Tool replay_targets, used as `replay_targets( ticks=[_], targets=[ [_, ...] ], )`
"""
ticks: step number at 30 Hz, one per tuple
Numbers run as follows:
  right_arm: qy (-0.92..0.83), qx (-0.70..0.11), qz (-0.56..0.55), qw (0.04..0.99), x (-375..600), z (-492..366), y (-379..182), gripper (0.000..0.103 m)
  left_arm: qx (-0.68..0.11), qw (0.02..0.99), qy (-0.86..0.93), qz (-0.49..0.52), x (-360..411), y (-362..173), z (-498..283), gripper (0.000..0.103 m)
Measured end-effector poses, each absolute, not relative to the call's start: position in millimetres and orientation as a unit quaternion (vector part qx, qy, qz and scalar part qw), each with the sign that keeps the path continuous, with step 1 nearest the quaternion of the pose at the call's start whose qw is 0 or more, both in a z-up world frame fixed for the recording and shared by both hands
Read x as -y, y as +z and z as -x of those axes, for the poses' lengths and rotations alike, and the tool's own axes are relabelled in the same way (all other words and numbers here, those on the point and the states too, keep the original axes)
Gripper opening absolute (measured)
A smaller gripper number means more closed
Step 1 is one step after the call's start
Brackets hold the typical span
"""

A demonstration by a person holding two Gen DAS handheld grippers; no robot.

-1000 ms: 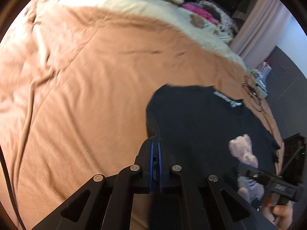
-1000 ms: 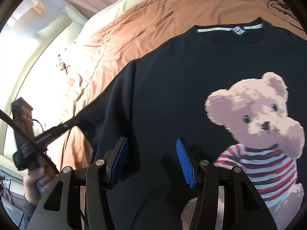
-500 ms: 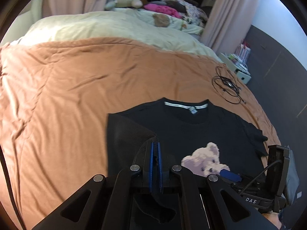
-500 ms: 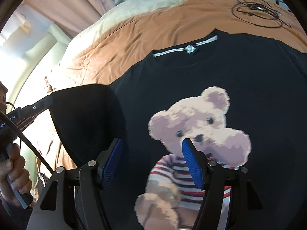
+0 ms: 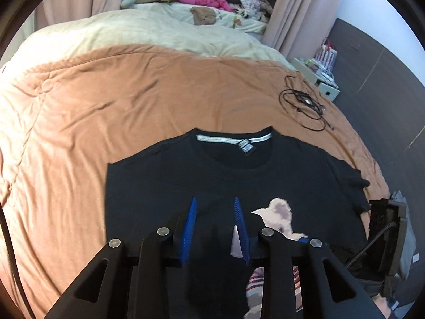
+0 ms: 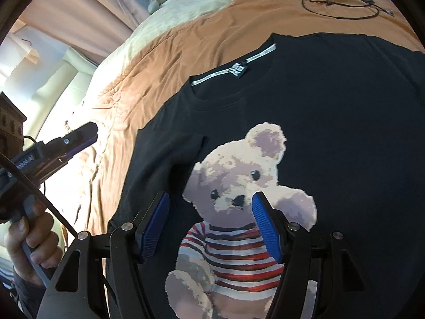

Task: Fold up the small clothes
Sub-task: 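Open the left gripper to release the folded sleeve, then grasp the shirt's side edge with the left gripper and fold it inward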

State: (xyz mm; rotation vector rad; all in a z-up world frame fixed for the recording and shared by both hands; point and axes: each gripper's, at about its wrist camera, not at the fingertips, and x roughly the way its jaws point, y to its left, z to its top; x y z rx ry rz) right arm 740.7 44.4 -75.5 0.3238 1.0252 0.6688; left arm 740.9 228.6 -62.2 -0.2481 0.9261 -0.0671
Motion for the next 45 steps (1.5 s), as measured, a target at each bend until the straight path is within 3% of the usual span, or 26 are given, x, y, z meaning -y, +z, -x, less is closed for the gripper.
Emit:
replay_targets(
  ticks=[12,24,27,28,31,35,42,43,45],
  targets=[
    [0.341,-0.500,-0.183,0.775,-82.3,-760.0,-97.2,0.062,-0.474,0.870,0.029,0.134,-292.5,-96.8,-688.0,0.032],
    [0.335,-0.537,-0.170,0.755,-132.5,-775.8,-122.4,0.045,-0.511,0.847,0.034,0.142,-326.4,-158.4,-627.8,0.032],
    [0.323,-0.537,-0.171,0.760,-136.3,-777.0,-123.0,0.029,-0.516,0.845,0.024,0.136,-325.3,-170.0,-616.5,0.032],
    [0.319,-0.540,-0.168,0.760,-136.9,-776.7,-122.4,0.015,-0.517,0.846,0.023,0.130,-324.0,-173.1,-614.4,0.032],
    [0.316,-0.547,-0.172,0.756,-137.1,-774.7,-120.2,0.004,-0.511,0.850,0.030,0.126,-325.3,-177.7,-612.0,0.031],
    [0.309,-0.540,-0.154,0.768,-132.5,-763.1,-108.8,0.003,-0.499,0.852,0.056,0.147,-335.8,-177.6,-614.9,0.016],
    [0.289,-0.540,-0.130,0.780,-125.9,-751.7,-98.1,0.004,-0.487,0.854,0.070,0.170,-347.6,-175.5,-603.6,0.016],
    [0.295,-0.541,-0.133,0.776,-126.8,-749.0,-96.6,0.006,-0.486,0.854,0.071,0.171,-347.5,-175.4,-602.9,0.016],
    [0.313,-0.541,-0.141,0.768,-132.5,-740.4,-94.2,0.022,-0.485,0.854,0.072,0.174,-348.2,-175.9,-601.1,0.016]
  ],
)
